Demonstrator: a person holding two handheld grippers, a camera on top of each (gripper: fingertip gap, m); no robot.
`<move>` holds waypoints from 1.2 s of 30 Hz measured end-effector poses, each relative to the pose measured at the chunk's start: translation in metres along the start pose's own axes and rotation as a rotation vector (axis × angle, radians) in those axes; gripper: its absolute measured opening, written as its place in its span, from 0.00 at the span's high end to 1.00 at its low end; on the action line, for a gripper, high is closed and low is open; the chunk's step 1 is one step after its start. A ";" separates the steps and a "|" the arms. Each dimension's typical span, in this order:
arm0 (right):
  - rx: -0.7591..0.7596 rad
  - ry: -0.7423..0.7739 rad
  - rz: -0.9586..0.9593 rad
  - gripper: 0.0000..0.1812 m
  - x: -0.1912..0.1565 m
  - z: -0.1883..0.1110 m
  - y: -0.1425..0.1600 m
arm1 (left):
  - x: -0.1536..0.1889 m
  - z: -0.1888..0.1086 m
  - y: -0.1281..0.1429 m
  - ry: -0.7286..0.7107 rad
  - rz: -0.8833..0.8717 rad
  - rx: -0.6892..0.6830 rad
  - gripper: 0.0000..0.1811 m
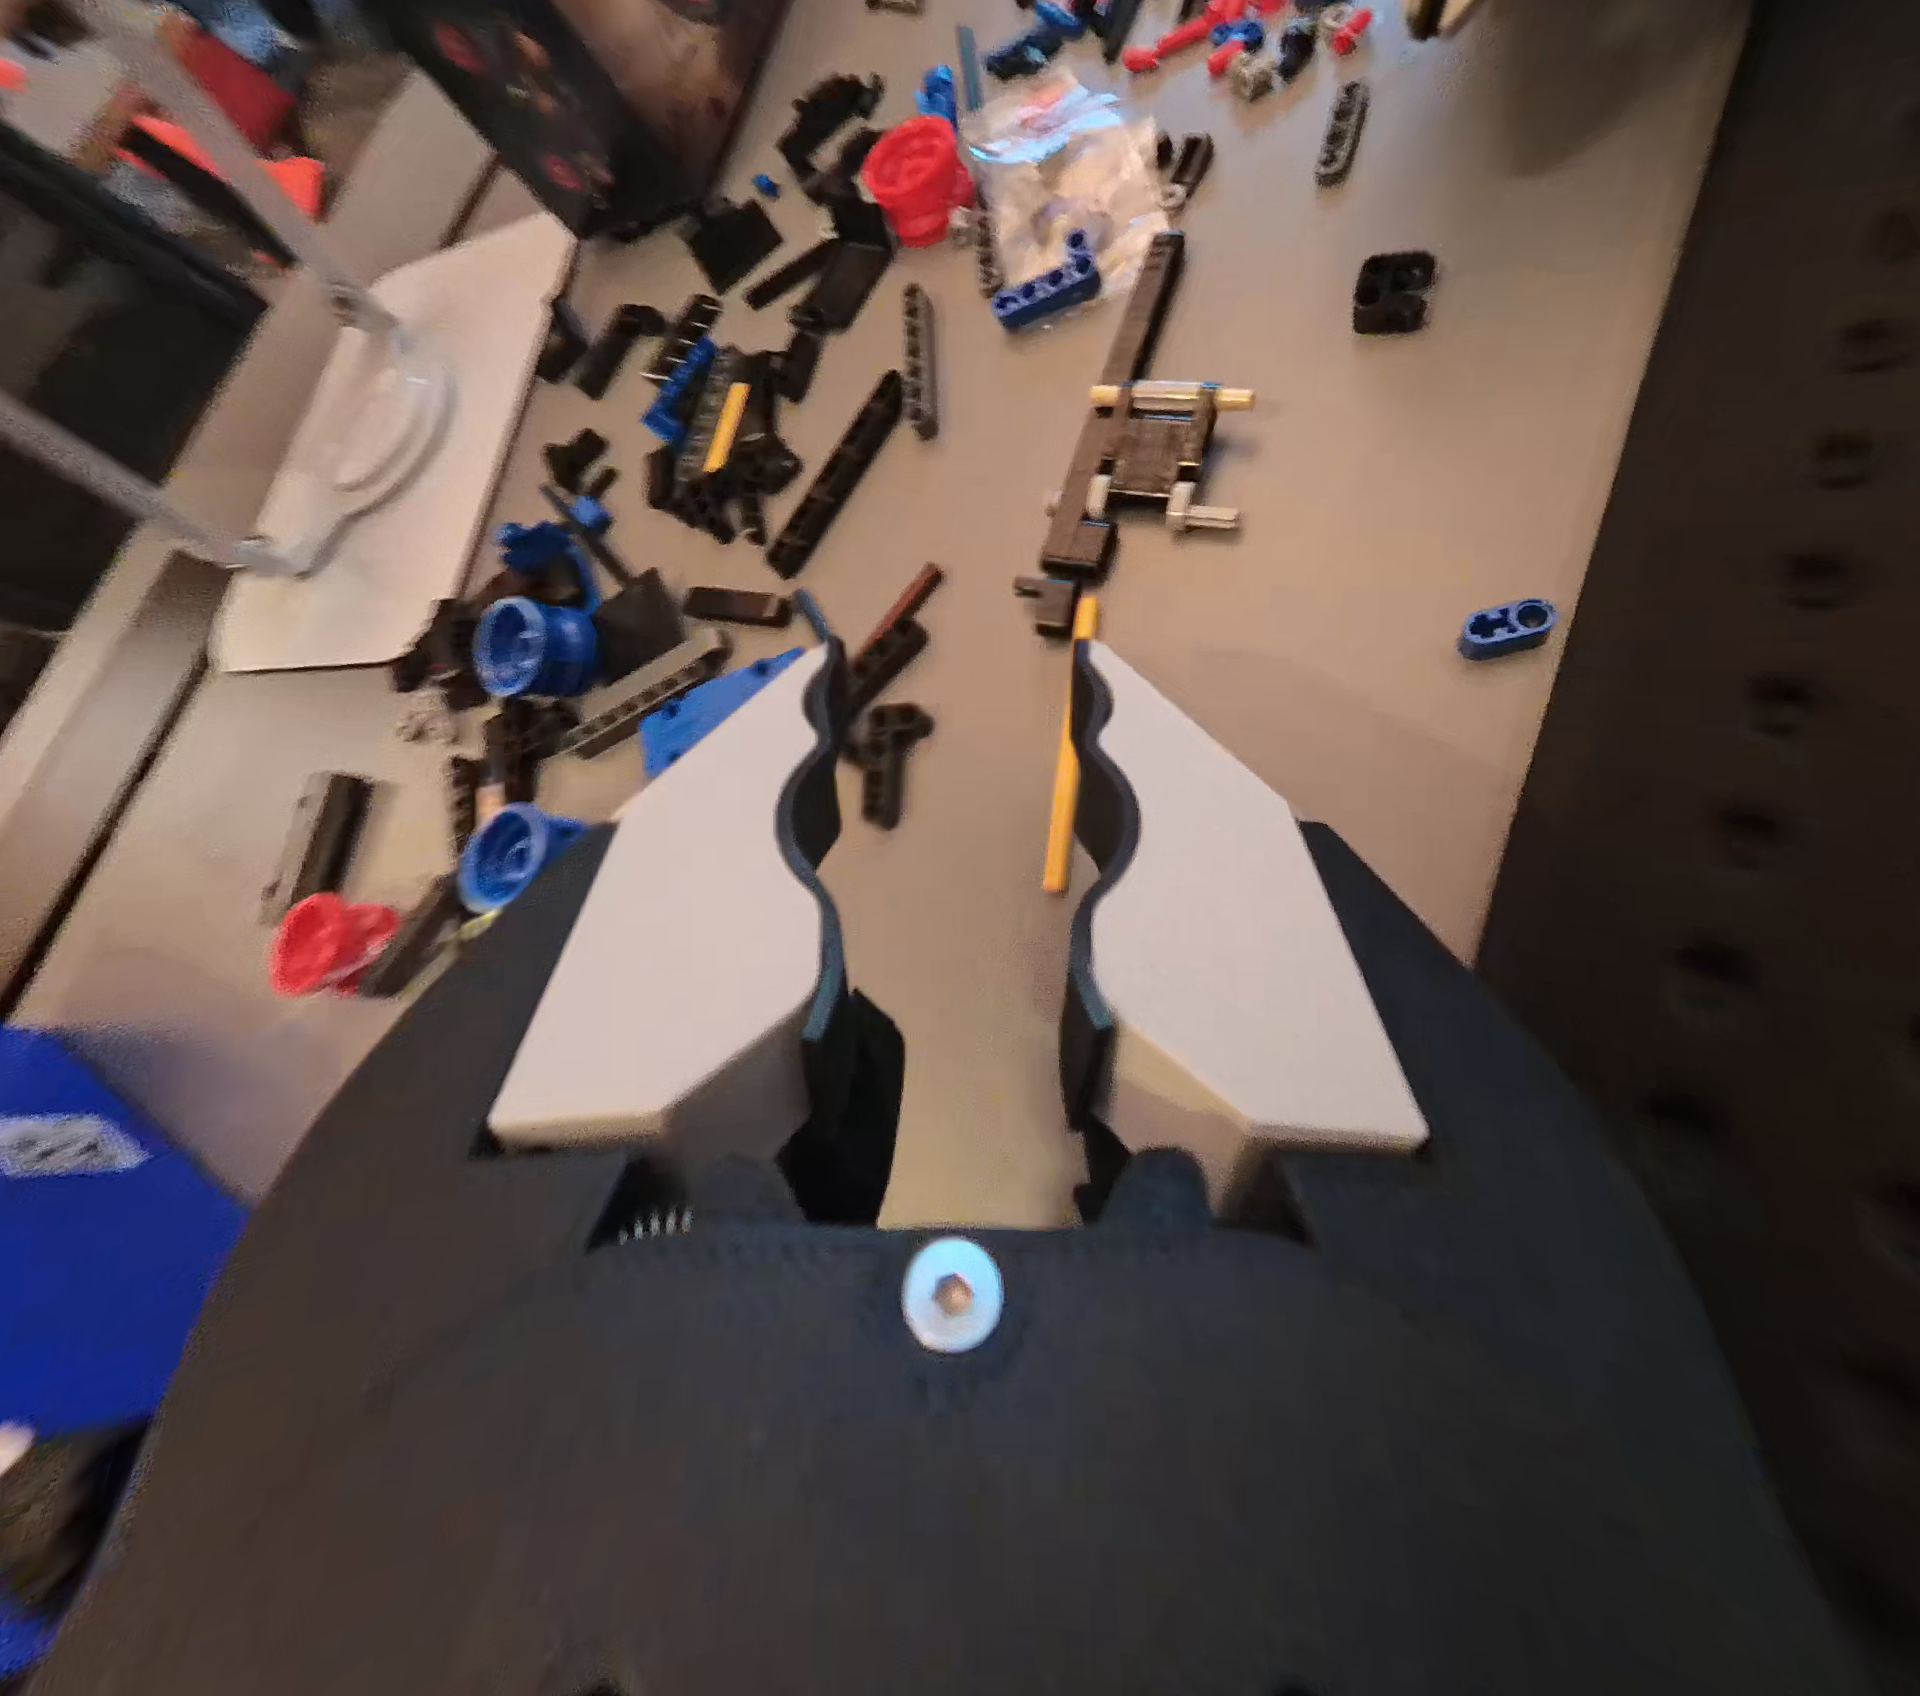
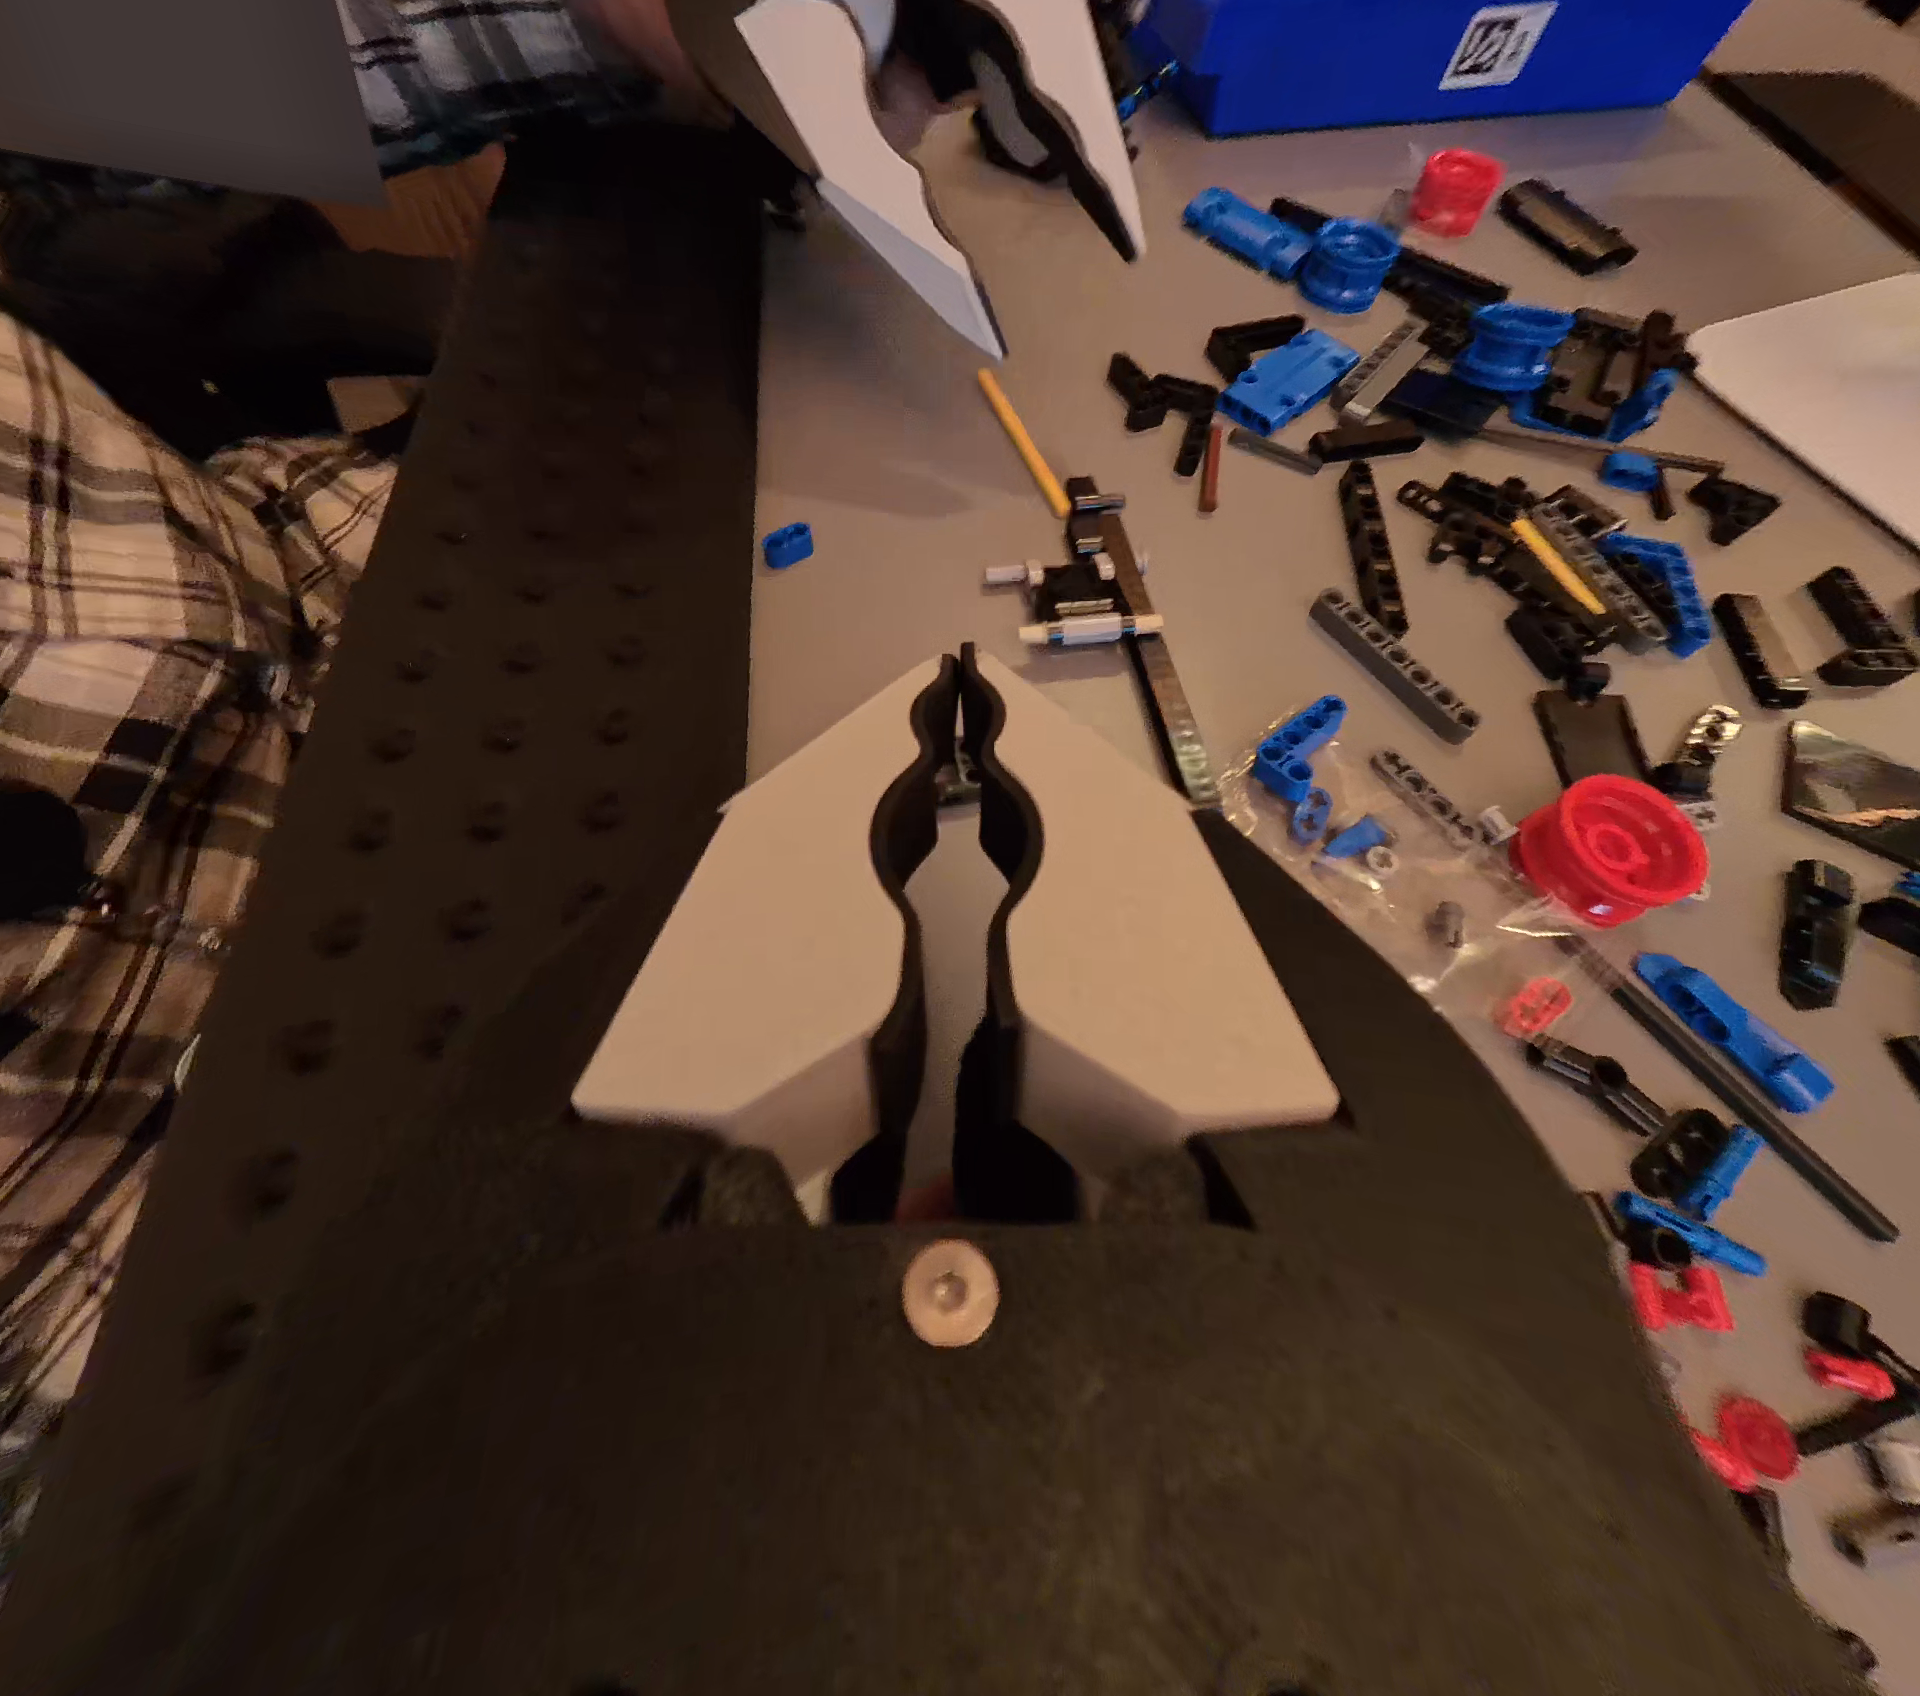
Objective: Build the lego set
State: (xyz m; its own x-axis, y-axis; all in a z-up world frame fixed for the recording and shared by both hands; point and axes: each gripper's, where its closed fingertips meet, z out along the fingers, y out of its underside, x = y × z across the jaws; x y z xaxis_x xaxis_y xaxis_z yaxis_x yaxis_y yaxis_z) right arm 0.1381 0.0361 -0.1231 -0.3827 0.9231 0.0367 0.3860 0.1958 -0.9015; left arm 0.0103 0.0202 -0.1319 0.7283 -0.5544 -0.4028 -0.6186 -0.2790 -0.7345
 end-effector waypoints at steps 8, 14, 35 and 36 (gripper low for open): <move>0.097 0.403 0.013 0.98 0.036 -0.011 -0.039 | -0.025 -0.103 0.021 -0.322 -0.006 0.061 0.79; -0.076 0.921 -0.303 0.86 0.058 -0.029 -0.026 | -0.018 -0.122 0.059 -0.354 -0.065 0.072 0.81; -0.309 1.206 -0.323 0.84 0.108 -0.057 0.014 | -0.058 0.012 -0.049 -0.117 0.055 0.314 0.85; -0.309 1.209 -0.317 0.85 0.109 -0.057 0.015 | -0.057 0.015 -0.047 -0.120 0.069 0.303 0.85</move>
State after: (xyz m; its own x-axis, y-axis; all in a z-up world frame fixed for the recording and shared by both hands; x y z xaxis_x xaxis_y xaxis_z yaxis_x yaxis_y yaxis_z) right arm 0.1502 0.1586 -0.1075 0.4444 0.5023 0.7418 0.6584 0.3784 -0.6507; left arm 0.0022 0.0766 -0.0825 0.7284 -0.4626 -0.5054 -0.5650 0.0117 -0.8250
